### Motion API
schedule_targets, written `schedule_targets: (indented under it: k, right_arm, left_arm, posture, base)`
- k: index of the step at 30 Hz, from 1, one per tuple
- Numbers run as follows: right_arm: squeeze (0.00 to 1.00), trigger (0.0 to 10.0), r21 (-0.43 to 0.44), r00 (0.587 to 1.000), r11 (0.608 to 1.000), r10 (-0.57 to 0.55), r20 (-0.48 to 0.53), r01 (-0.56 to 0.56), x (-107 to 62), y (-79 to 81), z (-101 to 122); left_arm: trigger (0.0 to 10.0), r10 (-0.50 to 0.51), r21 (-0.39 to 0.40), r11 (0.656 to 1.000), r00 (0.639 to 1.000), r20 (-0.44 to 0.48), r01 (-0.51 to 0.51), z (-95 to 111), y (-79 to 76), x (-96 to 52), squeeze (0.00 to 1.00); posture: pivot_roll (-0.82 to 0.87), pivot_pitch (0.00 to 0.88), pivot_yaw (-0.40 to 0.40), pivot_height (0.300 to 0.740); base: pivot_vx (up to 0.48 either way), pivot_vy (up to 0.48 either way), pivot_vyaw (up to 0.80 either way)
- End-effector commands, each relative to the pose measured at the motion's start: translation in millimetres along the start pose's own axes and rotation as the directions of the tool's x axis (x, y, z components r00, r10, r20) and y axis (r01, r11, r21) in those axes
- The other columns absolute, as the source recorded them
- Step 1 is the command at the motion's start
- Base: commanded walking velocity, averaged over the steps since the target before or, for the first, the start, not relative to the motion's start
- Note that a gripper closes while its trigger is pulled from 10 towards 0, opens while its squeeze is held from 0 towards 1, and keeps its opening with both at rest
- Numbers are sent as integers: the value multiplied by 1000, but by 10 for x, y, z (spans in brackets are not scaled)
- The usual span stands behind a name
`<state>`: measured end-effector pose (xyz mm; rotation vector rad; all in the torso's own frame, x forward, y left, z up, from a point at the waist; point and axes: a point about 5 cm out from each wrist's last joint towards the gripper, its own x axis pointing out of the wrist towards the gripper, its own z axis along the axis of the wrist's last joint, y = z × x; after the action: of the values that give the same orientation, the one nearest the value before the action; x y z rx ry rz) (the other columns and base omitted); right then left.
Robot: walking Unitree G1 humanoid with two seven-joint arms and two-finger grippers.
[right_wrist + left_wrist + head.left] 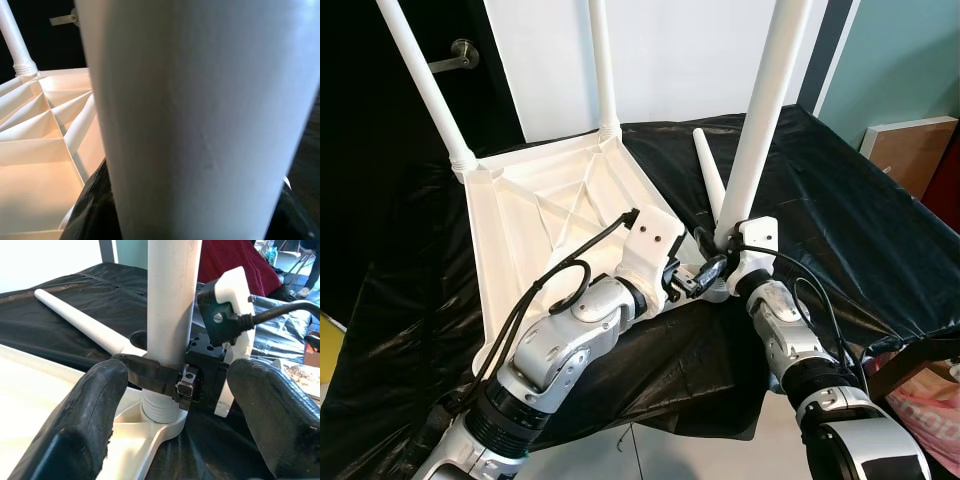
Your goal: Building children table
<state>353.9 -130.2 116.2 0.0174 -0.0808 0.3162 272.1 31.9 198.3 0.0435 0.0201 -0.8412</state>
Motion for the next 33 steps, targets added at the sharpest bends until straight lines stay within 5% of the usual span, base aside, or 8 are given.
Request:
schedule_targets:
  k: [1,12,17,20,33]
  right_arm:
    - [0,10000,94,966,993,-38,-255,64,-224,-11,-496]
    - [0,10000,57,976,995,-64,-208,78,-248,55,-461]
    - [0,10000,99,966,968,-214,-146,229,-228,175,-380]
    - [0,10000,147,922,913,-361,-139,380,-169,259,-304]
    - [0,10000,172,930,914,-363,-62,368,-122,276,-143]
  left_arm:
    - [10000,-198,17,980,980,0,198,40,-123,-10,0]
    - [10000,-202,17,979,979,3,202,34,-139,-6,0]
    - [10000,-203,18,979,979,5,203,30,-148,-4,0]
    - [10000,-208,18,978,978,10,208,30,-163,14,0]
    - [10000,-207,22,978,978,15,206,19,-187,32,0]
  posture:
    - [-94,25,34,740]
    - [-92,12,25,740]
    - [-93,7,20,740]
    - [-96,0,8,740]
    - [-92,0,-6,740]
  base:
    - [0,0,0]
    - [0,0,0]
    - [0,0,0]
    - [0,0,0]
    - [0,0,0]
